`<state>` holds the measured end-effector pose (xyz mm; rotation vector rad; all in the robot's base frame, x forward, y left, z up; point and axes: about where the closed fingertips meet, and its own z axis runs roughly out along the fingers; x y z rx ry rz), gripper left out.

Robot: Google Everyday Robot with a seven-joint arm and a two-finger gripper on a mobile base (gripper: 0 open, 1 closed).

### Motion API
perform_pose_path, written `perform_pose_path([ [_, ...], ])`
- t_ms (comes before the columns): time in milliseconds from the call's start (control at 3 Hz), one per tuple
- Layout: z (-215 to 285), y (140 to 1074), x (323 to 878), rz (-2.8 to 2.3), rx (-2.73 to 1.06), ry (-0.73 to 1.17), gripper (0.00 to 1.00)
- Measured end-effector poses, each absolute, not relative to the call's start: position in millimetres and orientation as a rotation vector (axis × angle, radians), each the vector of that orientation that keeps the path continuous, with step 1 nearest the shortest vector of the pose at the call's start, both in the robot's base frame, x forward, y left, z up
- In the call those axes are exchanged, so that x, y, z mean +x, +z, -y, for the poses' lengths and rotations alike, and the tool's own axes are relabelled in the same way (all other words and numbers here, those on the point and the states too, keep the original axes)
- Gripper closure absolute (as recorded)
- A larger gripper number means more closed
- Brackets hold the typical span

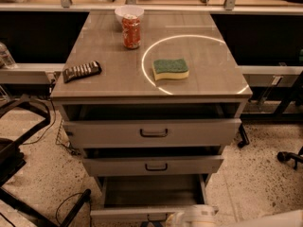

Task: Open bottom drawer

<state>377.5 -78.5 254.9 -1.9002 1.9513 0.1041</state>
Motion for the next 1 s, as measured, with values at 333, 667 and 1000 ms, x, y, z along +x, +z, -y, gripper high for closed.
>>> perform_pose_path([
  [333,120,310,381,-1.943,-1.834,0.060,1.00],
  [667,142,337,408,-1.892,-1.783,-0.038,1.00],
  [1000,145,334,429,-1.879,-1.768,-0.118,1.00],
])
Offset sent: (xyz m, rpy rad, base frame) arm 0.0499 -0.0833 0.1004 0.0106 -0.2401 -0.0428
